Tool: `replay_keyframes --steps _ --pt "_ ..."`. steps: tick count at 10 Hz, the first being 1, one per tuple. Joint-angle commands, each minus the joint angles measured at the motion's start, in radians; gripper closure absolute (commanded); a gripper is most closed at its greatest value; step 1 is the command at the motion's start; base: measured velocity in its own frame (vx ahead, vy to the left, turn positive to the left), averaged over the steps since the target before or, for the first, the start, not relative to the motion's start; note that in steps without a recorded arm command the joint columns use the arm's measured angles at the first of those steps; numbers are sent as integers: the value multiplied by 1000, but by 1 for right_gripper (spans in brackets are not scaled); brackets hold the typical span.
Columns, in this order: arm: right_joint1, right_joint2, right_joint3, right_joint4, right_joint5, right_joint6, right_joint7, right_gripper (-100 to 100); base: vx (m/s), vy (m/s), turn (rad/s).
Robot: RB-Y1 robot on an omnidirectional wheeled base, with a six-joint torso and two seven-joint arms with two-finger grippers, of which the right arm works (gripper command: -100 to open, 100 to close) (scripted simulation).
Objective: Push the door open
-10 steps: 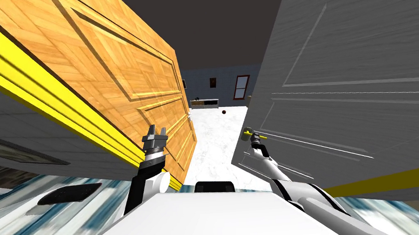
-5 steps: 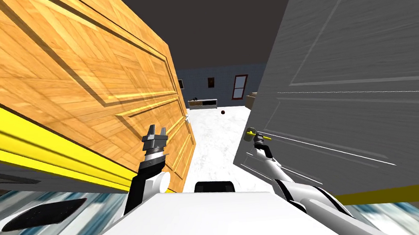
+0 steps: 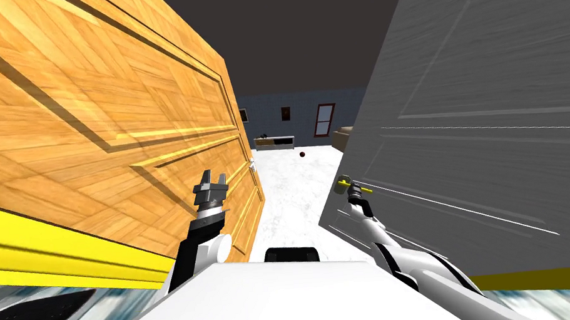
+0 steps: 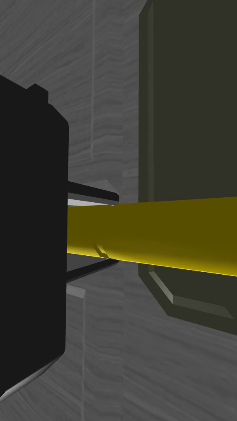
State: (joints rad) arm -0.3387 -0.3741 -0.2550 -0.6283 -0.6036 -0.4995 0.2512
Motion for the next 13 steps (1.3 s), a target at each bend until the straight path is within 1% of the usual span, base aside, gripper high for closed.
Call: replay_keyframes --steps 1,8,9,10,11,13 --pt "8 -10 -21 -16 -9 2 11 100 194 -9 -34" --pt "21 -37 -82 13 -38 -13 31 100 196 -7 -49" --pt "21 -37 -82 13 -38 -13 31 100 125 -23 -29" --pt "23 -42 -91 17 -43 -16 35 100 111 -27 -19" --pt "27 -48 -107 25 -50 -19 40 100 195 -8 -51" --pt "31 -58 -127 34 -60 -25 47 100 223 6 -71"
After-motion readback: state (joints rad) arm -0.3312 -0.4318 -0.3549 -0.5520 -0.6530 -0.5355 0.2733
